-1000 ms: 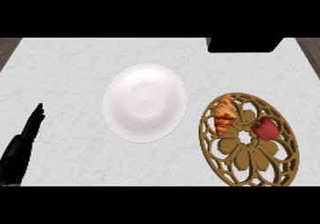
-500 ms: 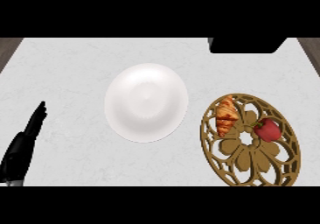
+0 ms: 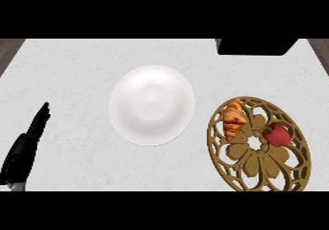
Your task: Pick the bell pepper from the placemat and place it in the plate
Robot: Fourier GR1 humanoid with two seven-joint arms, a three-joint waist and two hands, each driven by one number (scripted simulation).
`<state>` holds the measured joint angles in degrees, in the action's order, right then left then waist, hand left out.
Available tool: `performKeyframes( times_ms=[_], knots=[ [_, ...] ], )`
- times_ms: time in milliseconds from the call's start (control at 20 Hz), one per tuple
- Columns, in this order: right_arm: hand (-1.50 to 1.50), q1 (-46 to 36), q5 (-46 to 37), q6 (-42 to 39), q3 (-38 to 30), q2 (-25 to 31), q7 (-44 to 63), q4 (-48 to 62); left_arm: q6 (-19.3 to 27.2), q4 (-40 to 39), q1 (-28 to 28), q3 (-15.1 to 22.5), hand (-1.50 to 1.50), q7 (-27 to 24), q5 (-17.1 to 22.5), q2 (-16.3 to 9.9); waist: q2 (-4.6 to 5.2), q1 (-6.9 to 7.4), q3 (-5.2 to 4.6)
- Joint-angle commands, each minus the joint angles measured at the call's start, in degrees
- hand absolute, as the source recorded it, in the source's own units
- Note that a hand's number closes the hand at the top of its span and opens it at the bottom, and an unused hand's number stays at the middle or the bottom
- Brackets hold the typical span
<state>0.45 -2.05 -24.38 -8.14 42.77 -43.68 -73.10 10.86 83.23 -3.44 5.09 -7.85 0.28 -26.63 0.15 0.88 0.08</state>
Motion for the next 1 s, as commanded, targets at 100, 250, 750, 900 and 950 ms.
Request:
performKeyframes(
  times_ms=[100,250,750,900,950],
  knots=[
    [-1.50,-5.51,-9.20,-0.35,5.11,0.24,-9.63,9.54,-1.64,4.73,-1.09,-1.71,0.00,2.53,-0.09,-1.13,-0.08,0.00,0.00],
    [-1.50,-9.09,-9.81,-0.61,5.87,0.17,-13.26,14.21,-0.92,2.94,-0.91,-0.70,0.00,1.91,-1.83,1.09,0.01,-0.07,0.01],
    [-1.50,-13.14,-14.35,0.04,11.40,-0.92,-12.15,16.67,-3.39,3.20,-1.32,-4.05,0.00,1.80,-2.41,0.60,-0.10,-0.33,-0.04],
    [-1.50,-11.46,-17.07,4.69,12.73,-4.18,-11.64,16.96,-2.07,7.94,-2.79,-1.79,0.00,5.28,-4.70,3.41,-0.16,-0.54,-0.03],
    [-1.50,-13.24,-17.12,3.60,12.29,-4.28,-8.46,14.76,-4.38,5.05,-4.07,-5.05,0.00,0.87,-3.22,2.04,-0.17,-0.55,-0.07]
  ],
)
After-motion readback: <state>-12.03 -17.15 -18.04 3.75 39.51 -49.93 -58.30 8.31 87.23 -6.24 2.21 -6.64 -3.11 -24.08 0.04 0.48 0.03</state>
